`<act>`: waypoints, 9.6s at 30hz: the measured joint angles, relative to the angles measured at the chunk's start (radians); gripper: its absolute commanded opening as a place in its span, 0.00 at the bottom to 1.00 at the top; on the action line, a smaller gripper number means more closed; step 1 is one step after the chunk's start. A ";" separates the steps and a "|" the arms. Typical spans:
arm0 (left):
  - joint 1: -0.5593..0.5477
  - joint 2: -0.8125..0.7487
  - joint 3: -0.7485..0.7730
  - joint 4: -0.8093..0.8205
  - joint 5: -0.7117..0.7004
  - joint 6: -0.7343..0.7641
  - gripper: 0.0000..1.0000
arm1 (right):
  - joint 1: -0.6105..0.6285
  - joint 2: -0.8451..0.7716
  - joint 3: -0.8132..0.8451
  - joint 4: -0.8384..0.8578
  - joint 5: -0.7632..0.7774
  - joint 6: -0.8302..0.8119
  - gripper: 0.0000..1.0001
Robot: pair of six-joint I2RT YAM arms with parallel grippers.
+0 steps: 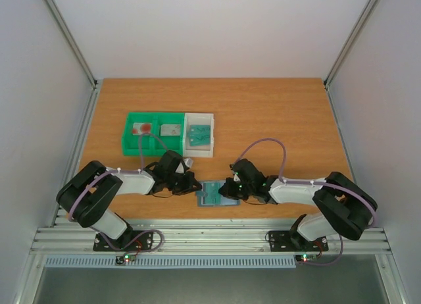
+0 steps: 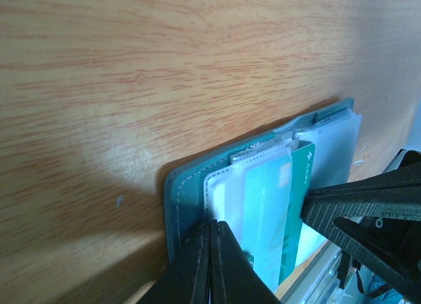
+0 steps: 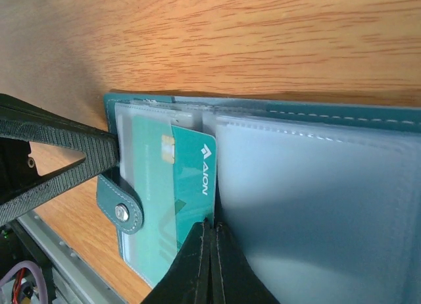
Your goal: Take the credit cards out of the card holder
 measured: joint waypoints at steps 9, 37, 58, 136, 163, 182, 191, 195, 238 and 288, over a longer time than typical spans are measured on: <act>-0.001 -0.004 0.000 0.007 0.005 -0.005 0.17 | -0.042 -0.076 -0.031 -0.011 -0.031 -0.015 0.01; -0.003 0.042 0.009 0.042 0.060 -0.018 0.01 | -0.068 0.045 0.045 -0.051 -0.138 -0.121 0.18; -0.024 -0.037 0.070 -0.106 0.005 -0.016 0.16 | -0.068 0.005 0.047 -0.127 -0.086 -0.128 0.19; -0.032 -0.536 0.243 -0.497 0.507 0.270 0.01 | -0.115 -0.537 0.301 -0.593 -0.612 -0.429 0.06; 0.100 -0.341 0.337 -0.470 0.006 0.163 0.01 | -0.116 -0.743 0.293 -0.747 -0.051 -0.333 0.98; 0.191 0.134 0.623 -0.404 -0.431 0.156 0.00 | -0.116 -0.737 0.272 -0.763 -0.002 -0.319 0.98; 0.191 0.263 0.660 -0.309 -0.427 0.115 0.11 | -0.116 -0.710 0.270 -0.762 0.009 -0.314 0.98; 0.191 0.281 0.676 -0.301 -0.415 0.108 0.23 | -0.116 -0.697 0.270 -0.762 0.020 -0.315 0.98; 0.040 -0.127 0.295 -0.487 -0.086 0.148 0.42 | -0.097 -0.185 0.136 -0.372 -0.104 -0.126 0.31; -0.040 0.081 0.095 0.209 0.195 -0.281 0.46 | -0.076 -0.064 0.031 -0.163 -0.064 -0.100 0.25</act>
